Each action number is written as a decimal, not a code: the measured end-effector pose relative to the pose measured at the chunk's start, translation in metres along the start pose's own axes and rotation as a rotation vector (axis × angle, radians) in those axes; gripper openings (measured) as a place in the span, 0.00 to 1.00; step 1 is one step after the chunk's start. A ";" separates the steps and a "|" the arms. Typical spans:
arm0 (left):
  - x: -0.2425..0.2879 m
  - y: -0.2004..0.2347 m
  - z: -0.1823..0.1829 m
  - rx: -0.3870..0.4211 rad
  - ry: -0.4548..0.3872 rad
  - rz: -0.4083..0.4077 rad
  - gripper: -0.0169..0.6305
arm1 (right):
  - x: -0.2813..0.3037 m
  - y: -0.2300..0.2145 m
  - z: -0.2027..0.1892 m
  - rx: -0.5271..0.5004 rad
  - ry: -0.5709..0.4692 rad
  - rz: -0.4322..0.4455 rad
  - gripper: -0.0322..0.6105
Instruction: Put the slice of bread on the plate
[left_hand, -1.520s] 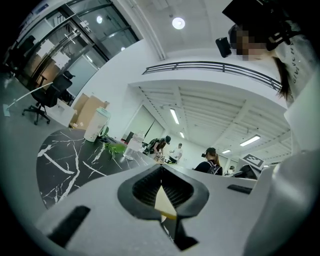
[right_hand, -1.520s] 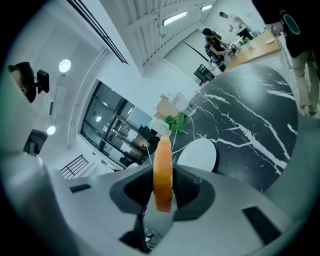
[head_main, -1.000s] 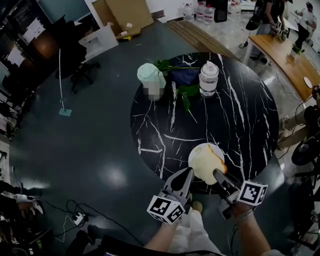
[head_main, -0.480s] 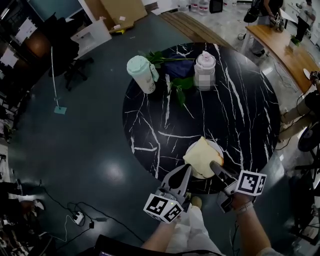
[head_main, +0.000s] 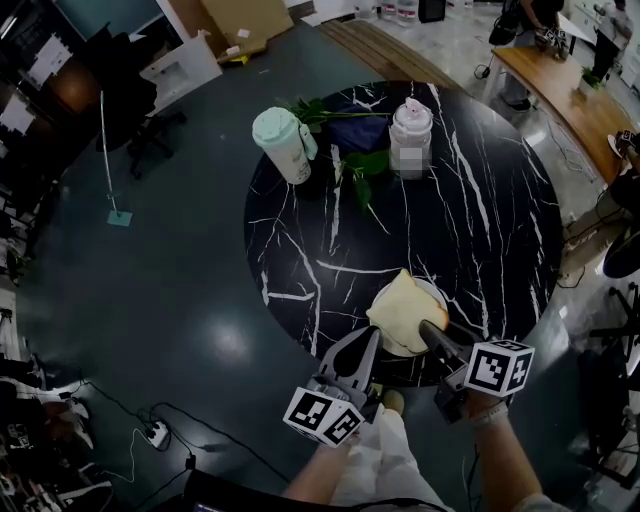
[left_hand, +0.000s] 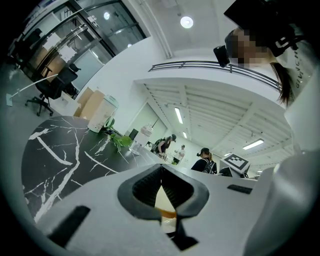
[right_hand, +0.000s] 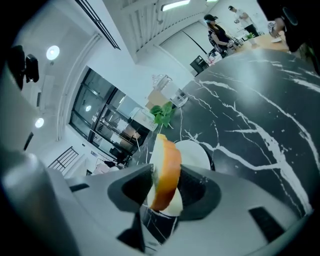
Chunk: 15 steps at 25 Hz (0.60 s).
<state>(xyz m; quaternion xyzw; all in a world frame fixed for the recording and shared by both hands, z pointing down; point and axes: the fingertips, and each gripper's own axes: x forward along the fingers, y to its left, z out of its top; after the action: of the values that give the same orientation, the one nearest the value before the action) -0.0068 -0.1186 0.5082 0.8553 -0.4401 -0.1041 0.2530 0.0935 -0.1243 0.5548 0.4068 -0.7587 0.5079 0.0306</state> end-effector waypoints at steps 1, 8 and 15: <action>-0.001 0.001 0.000 -0.002 0.000 0.002 0.04 | 0.000 0.000 -0.001 -0.003 0.003 -0.004 0.24; -0.002 0.002 0.001 -0.009 -0.006 0.006 0.04 | -0.003 0.001 -0.005 -0.022 0.032 -0.026 0.33; -0.002 0.000 0.005 -0.015 -0.017 -0.002 0.04 | -0.003 0.006 -0.009 -0.099 0.090 -0.065 0.42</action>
<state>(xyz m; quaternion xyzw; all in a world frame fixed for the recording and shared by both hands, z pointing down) -0.0097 -0.1189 0.5036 0.8528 -0.4408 -0.1149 0.2553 0.0885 -0.1145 0.5530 0.4058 -0.7671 0.4864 0.1013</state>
